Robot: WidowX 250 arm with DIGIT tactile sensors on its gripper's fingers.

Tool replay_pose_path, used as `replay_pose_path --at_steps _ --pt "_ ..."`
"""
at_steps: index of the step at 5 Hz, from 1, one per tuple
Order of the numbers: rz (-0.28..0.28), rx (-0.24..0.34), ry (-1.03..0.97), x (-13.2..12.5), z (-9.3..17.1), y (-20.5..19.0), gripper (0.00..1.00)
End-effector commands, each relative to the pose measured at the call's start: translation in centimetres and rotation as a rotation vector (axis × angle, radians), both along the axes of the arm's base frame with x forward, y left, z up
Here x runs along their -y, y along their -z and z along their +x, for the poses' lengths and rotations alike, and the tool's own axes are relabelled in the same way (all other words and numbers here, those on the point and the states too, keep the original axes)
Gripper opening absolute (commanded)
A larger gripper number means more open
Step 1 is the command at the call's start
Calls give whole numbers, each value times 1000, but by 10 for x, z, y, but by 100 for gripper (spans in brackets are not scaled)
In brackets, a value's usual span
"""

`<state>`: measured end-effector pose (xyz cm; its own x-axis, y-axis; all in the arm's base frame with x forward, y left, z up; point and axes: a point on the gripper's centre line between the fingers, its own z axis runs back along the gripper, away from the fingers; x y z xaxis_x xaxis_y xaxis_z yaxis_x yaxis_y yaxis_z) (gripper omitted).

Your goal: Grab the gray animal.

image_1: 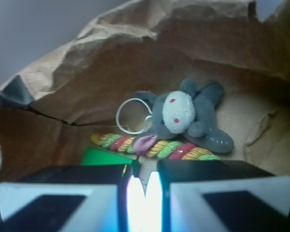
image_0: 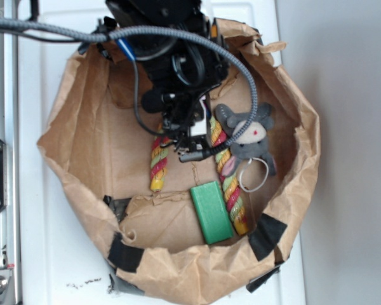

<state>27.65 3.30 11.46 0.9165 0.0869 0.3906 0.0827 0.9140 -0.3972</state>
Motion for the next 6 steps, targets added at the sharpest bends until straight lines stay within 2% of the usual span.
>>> replay_pose_path --at_steps 1,2,6 --pt "95 66 -40 -14 17 -9 82" --pt "122 36 -116 -13 32 1 100" --pt "239 81 -156 -7 53 42 100"
